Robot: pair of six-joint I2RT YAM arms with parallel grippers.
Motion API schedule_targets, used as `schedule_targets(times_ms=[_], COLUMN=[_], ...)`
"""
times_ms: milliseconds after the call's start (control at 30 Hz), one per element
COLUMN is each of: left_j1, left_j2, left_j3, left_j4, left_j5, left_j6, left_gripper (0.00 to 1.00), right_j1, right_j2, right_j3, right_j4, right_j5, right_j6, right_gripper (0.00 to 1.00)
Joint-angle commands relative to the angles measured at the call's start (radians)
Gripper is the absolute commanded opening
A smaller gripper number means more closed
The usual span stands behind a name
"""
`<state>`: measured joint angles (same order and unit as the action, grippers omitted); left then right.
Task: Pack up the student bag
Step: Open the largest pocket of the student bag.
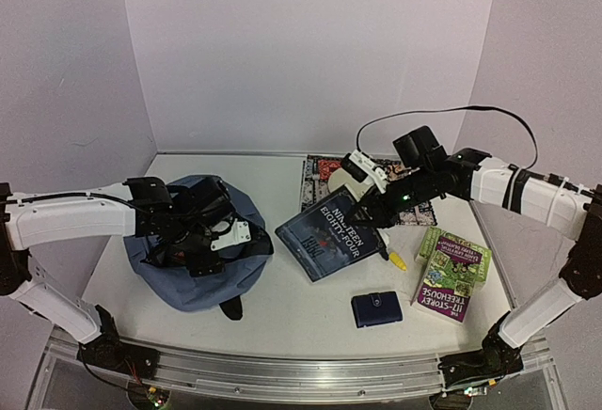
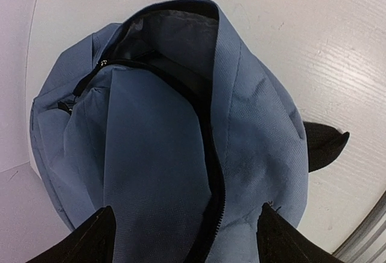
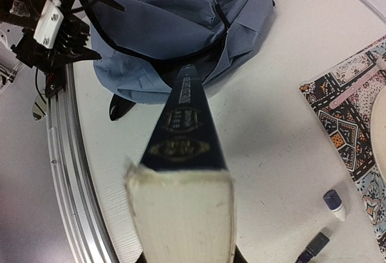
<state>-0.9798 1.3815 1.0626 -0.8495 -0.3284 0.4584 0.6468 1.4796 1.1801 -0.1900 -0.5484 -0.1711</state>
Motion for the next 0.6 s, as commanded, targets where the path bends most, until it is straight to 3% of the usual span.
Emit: schedule_targets(times_ms=[0, 100, 167, 200, 333, 400, 433, 567], left_j1=[-0.016, -0.023, -0.024, -0.024, -0.023, -0.023, -0.023, -0.019], left_j2=[0.032, 0.070, 0.091, 0.102, 0.153, 0.178, 0.192, 0.232], left_j3=[-0.024, -0.023, -0.018, -0.017, 0.028, 0.067, 0.086, 0.181], left_j4=[-0.028, -0.001, 0.024, 0.036, 0.065, 0.071, 0.073, 0.084], left_j5=[-0.114, -0.158, -0.170, -0.180, -0.235, -0.242, -0.252, -0.254], left_j6=[0.046, 0.046, 0.039, 0.035, -0.014, -0.035, -0.052, -0.127], left_gripper=[0.82, 0.80, 0.72, 0.65, 0.20, 0.04, 0.00, 0.00], right_j1=[0.005, 0.006, 0.005, 0.005, 0.006, 0.005, 0.005, 0.007], right_j2=[-0.045, -0.042, -0.045, -0.047, -0.062, -0.075, -0.083, -0.125], right_j3=[0.004, 0.002, -0.003, -0.005, -0.011, -0.018, -0.026, -0.072], right_j4=[0.121, 0.134, 0.147, 0.152, 0.174, 0.182, 0.209, 0.305], right_j5=[-0.051, -0.052, -0.053, -0.054, -0.056, -0.056, -0.051, -0.034], right_j6=[0.042, 0.058, 0.071, 0.077, 0.119, 0.151, 0.180, 0.349], right_gripper=[0.00, 0.00, 0.00, 0.00, 0.00, 0.00, 0.00, 0.00])
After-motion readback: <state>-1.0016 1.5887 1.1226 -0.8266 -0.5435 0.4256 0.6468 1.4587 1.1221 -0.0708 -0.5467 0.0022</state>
